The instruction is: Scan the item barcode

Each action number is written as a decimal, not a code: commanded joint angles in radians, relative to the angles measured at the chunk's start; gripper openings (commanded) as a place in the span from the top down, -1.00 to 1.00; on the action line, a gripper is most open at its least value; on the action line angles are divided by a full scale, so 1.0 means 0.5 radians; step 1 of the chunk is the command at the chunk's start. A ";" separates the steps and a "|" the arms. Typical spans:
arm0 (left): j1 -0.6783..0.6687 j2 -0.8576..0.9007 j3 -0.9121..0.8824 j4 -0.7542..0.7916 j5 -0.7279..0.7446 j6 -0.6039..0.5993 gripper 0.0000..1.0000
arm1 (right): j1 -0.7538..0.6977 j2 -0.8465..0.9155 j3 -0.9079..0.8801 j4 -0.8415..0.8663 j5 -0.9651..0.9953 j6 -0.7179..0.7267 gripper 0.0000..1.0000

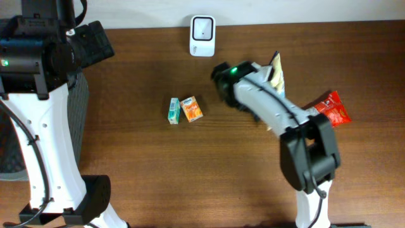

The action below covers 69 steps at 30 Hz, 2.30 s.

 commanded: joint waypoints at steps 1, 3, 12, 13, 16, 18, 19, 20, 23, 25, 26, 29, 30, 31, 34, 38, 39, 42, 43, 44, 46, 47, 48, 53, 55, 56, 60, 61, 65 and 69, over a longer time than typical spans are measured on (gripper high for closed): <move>0.000 0.001 -0.003 -0.002 -0.014 0.024 -0.98 | 0.206 0.038 -0.022 0.008 0.022 0.034 0.92; 0.000 0.001 -0.003 -0.002 -0.014 0.024 -0.98 | 0.363 0.037 -0.015 0.040 0.012 0.033 0.92; 0.000 0.001 -0.003 -0.002 -0.014 0.024 -0.98 | 0.564 0.037 -0.018 0.313 -0.345 0.023 0.92; 0.000 0.001 -0.003 -0.002 -0.014 0.024 -0.98 | 0.554 0.037 -0.018 0.296 -0.346 0.024 0.92; 0.000 0.001 -0.003 -0.002 -0.014 0.024 -0.98 | 0.461 0.031 0.002 0.161 -0.343 0.001 0.76; 0.000 0.000 -0.003 -0.002 -0.014 0.024 -0.98 | 0.362 0.014 0.093 0.011 -0.344 0.000 0.30; 0.000 0.001 -0.003 -0.002 -0.014 0.024 -0.98 | 0.303 -0.006 0.158 -0.058 -0.345 -0.014 0.06; 0.000 0.001 -0.003 -0.002 -0.014 0.024 -0.98 | 0.234 -0.038 0.237 -0.112 -0.346 -0.092 -0.36; 0.000 0.000 -0.003 -0.002 -0.014 0.024 -0.98 | 0.146 -0.068 0.383 -0.034 -0.661 -0.741 -0.95; 0.000 0.000 -0.003 -0.002 -0.014 0.024 -0.98 | 0.149 -0.064 0.376 0.096 -1.086 -1.216 -0.97; 0.000 0.001 -0.003 -0.002 -0.014 0.024 -0.98 | 0.160 -0.064 0.352 0.170 -1.246 -1.289 -0.97; 0.000 0.000 -0.003 -0.002 -0.014 0.024 -0.98 | 0.240 -0.058 0.208 0.390 -1.307 -1.286 -0.97; 0.000 0.001 -0.003 -0.002 -0.014 0.024 -0.99 | 0.273 -0.056 0.124 0.475 -1.291 -1.244 -0.97; 0.000 0.001 -0.003 -0.002 -0.014 0.024 -0.98 | 0.292 -0.056 0.046 0.543 -1.263 -1.135 -0.97; 0.000 0.001 -0.003 -0.002 -0.014 0.024 -0.98 | 0.311 -0.056 -0.191 0.789 -1.233 -1.061 -0.97; 0.000 0.001 -0.003 -0.002 -0.014 0.024 -0.98 | 0.307 -0.056 -0.580 1.078 -0.895 -0.968 -0.97; 0.000 0.001 -0.003 -0.002 -0.014 0.024 -0.98 | 0.304 -0.056 -0.627 1.066 -0.768 -0.906 -0.97; 0.000 0.001 -0.003 -0.002 -0.014 0.024 -0.98 | 0.304 -0.057 -0.621 1.018 -0.731 -0.902 -0.08; 0.000 0.001 -0.003 -0.002 -0.014 0.024 -0.98 | 0.304 -0.057 -0.606 1.017 -0.730 -0.902 0.32; 0.000 0.001 -0.003 -0.002 -0.014 0.024 -0.98 | 0.304 -0.057 -0.578 1.010 -0.729 -0.902 0.55; 0.000 0.001 -0.003 -0.002 -0.014 0.024 -0.98 | 0.304 -0.057 -0.473 0.944 -0.707 -0.903 0.92; 0.000 0.000 -0.003 -0.002 -0.014 0.024 -0.98 | 0.304 -0.057 -0.391 0.887 -0.711 -0.902 0.92; 0.000 0.001 -0.003 -0.002 -0.014 0.024 -0.98 | 0.304 -0.057 -0.297 0.817 -0.729 -0.902 0.92; 0.000 0.001 -0.003 -0.002 -0.014 0.024 -0.98 | 0.020 -0.058 0.442 0.385 -1.576 -1.000 0.92; 0.000 0.001 -0.003 -0.002 -0.014 0.024 -0.98 | -0.202 -0.058 0.510 0.393 -2.293 -1.234 0.92; 0.000 0.001 -0.003 -0.002 -0.014 0.024 -0.98 | -0.327 -0.057 0.504 0.378 -2.574 -1.291 0.92; 0.000 0.001 -0.003 -0.002 -0.014 0.024 -0.98 | -0.789 -0.056 0.277 0.412 -3.042 -1.311 0.92; 0.000 0.001 -0.003 -0.002 -0.014 0.024 -0.98 | -0.932 -0.056 0.141 0.455 -3.129 -1.309 0.92; 0.000 0.001 -0.003 -0.002 -0.014 0.024 -0.98 | -1.348 -0.056 -0.383 0.783 -3.174 -1.208 0.92; 0.000 0.001 -0.003 -0.002 -0.014 0.024 -0.98 | -1.670 -0.056 -0.613 0.831 -3.172 -1.327 0.92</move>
